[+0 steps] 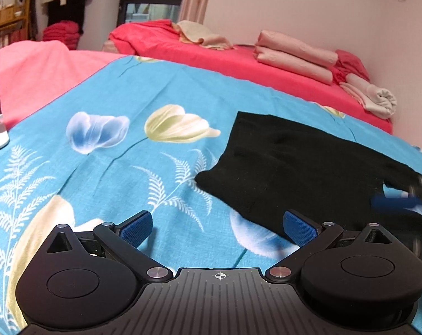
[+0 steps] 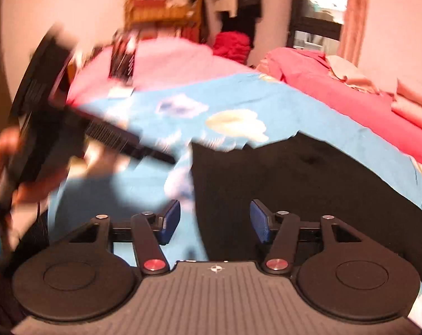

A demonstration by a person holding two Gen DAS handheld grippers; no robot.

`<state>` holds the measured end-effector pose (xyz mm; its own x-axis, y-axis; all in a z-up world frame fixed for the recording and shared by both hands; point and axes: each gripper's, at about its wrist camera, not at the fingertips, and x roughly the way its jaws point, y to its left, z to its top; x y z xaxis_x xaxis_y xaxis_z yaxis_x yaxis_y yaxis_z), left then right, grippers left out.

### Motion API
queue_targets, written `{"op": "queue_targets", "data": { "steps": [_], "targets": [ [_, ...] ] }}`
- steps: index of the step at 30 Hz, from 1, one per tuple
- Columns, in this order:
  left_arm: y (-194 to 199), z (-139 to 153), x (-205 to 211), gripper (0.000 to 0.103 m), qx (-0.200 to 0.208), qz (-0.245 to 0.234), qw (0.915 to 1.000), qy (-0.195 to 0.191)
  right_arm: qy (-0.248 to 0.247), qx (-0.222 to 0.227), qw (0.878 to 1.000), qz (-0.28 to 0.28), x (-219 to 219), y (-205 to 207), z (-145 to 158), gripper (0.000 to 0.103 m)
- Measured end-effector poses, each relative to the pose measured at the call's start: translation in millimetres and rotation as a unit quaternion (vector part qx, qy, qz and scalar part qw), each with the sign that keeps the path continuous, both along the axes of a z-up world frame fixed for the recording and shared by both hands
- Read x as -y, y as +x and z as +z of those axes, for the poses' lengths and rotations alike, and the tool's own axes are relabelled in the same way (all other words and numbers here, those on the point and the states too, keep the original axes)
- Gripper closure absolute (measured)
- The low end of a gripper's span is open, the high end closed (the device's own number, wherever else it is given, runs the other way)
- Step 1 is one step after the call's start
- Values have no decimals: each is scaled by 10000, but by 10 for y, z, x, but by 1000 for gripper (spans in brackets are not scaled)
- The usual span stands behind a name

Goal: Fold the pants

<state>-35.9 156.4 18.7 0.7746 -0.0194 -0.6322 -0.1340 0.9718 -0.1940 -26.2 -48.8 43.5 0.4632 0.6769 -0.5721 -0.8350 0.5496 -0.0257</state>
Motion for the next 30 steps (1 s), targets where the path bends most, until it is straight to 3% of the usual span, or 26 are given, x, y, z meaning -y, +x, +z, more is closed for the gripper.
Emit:
{"op": "queue_targets", "data": {
  "steps": [3,7,9,10,13,15,20,22,25,29,30],
  "targets": [
    [-17,41,78,0,39,-100,9999,26,-177,-61,9998,-30,-168,372,117,59],
    [-44,78,312,0,83,-444,9990,33,-680,-347,9968,253,-643,883,36,55],
    [-85,74,421,0,86,-571,9982,153,-1198,-543,9902,469,-946,1135,-168,54],
    [-112,65,457,0,78,-602,9979,219,-1355,-735,9865,550,-1047,1210,-292,58],
    [-174,20,479,0,3,-646,9974,327,-1125,-778,9887,614,-1153,1227,-395,80],
    [-181,-2,448,0,-36,-620,9976,294,-1019,-705,9908,548,-1211,1210,-387,82],
    [-115,-34,420,0,-116,-543,9984,115,-928,-298,9944,403,-1262,1107,-439,78],
    [-121,-16,413,0,-109,-551,9984,60,-925,-305,9945,381,-1157,1088,-360,66],
    [-161,66,360,0,-20,-519,9986,40,-347,-670,9970,191,-795,1117,-164,47],
    [-128,253,245,0,146,-324,9992,174,-393,-786,9961,-99,-432,941,-181,53],
    [-92,316,222,0,188,-285,9992,193,-488,-872,9950,-54,-385,854,-248,63]
  ]
}}
